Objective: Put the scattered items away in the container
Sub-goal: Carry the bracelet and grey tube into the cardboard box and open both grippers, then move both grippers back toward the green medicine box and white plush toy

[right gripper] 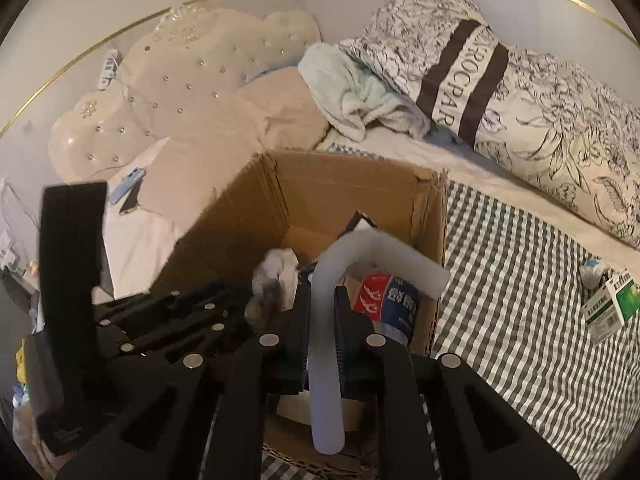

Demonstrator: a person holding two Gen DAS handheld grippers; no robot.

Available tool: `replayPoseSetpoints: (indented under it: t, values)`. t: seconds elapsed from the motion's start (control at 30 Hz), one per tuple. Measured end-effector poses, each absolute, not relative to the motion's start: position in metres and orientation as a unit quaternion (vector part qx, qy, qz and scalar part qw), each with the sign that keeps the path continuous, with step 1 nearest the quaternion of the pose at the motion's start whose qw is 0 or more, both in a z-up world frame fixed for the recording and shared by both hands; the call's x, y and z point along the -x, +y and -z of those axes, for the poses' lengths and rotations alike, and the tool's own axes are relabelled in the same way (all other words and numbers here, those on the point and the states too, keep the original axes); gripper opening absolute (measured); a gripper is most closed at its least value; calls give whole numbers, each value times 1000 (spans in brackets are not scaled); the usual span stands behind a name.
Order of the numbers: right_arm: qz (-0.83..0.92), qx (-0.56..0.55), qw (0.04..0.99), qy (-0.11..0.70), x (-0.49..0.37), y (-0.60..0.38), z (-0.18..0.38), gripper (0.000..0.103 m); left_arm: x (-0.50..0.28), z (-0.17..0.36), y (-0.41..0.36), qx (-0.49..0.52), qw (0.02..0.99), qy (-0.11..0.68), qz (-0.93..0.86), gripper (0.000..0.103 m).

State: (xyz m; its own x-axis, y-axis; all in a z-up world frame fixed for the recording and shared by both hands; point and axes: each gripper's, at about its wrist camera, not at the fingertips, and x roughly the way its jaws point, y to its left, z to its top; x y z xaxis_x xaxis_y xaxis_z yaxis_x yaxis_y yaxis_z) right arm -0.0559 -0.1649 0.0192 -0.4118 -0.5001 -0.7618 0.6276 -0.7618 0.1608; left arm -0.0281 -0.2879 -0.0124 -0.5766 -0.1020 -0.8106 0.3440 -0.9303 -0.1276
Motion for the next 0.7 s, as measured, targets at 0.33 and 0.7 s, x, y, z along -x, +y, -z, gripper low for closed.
replayPoseSetpoints:
  t: [0.33, 0.7]
  values:
    - [843, -427, 324, 51, 57, -149, -23, 33, 25, 4, -285, -437, 146, 130, 878, 81]
    - [873, -406, 268, 6, 62, -91, -36, 83, 28, -4, -243, -435, 129, 121, 883, 99]
